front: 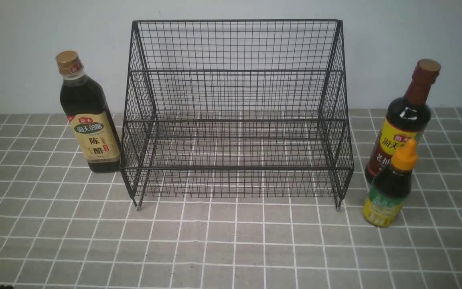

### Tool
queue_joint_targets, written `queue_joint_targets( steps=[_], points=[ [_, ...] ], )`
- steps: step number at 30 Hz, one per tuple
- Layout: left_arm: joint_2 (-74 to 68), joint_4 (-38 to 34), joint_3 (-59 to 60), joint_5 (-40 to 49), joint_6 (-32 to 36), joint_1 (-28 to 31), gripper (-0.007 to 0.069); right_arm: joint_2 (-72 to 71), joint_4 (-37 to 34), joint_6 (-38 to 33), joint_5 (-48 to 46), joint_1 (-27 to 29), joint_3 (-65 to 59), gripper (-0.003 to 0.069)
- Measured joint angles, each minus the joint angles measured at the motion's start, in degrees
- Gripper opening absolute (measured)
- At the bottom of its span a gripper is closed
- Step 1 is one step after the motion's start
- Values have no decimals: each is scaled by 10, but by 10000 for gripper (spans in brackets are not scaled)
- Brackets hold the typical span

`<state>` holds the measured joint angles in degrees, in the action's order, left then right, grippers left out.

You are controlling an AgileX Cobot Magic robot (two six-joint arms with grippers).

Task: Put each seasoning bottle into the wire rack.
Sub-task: Use the right arm to grab the condiment bottle closest to it

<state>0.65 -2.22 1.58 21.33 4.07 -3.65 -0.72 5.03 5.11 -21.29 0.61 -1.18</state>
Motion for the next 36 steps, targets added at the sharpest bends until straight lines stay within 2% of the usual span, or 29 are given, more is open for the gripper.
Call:
queue_joint_targets(
  steps=[20, 23, 29, 31, 36],
  points=[
    [0, 0, 0, 0, 0, 0, -7, 0, -1, 1, 0, 0, 0, -11],
    [0, 0, 0, 0, 0, 0, -7, 0, -35, 15, 22, 0, -3, -11],
    [0, 0, 0, 0, 0, 0, -7, 0, -185, 84, 155, 0, -4, -11],
    [0, 0, 0, 0, 0, 0, -7, 0, -212, 88, 175, 0, -4, -11],
    [0, 0, 0, 0, 0, 0, -7, 0, -224, 81, 180, 0, -4, -11]
  ],
)
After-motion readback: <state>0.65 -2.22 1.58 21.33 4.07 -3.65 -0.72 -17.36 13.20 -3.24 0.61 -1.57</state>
